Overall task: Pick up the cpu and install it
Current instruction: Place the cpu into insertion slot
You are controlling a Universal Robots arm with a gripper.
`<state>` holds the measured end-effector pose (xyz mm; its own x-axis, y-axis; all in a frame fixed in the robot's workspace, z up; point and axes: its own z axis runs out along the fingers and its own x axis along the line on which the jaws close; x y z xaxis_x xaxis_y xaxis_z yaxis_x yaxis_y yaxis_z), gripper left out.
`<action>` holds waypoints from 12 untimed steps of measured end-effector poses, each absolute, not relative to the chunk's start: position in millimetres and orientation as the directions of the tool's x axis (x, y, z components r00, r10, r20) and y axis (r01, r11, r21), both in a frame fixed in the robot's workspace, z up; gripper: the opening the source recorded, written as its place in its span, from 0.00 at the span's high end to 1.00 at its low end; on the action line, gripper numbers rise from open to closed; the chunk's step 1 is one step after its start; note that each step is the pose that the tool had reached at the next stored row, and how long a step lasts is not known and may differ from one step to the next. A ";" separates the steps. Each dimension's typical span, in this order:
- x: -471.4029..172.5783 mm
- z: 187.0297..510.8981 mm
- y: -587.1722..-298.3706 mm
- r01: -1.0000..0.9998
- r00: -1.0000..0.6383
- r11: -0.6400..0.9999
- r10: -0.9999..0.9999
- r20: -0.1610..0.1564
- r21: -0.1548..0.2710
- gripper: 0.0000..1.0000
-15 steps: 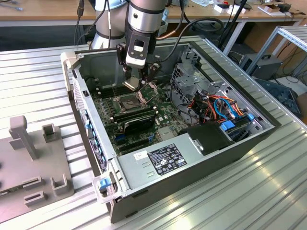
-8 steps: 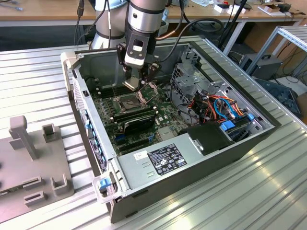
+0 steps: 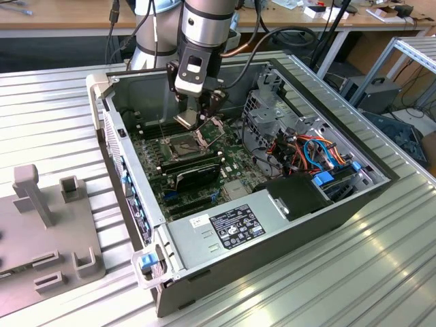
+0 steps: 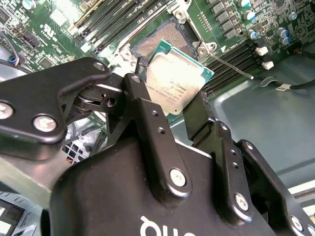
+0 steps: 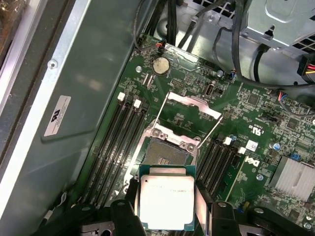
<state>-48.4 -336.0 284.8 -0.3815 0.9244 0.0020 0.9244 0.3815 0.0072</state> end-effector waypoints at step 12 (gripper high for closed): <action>-48.4 284.8 -336.0 0.941 -0.338 0.338 0.941 0.000 0.006 0.46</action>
<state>-48.4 -336.0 284.8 -0.3383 0.9410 0.0001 0.9410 0.3383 0.0065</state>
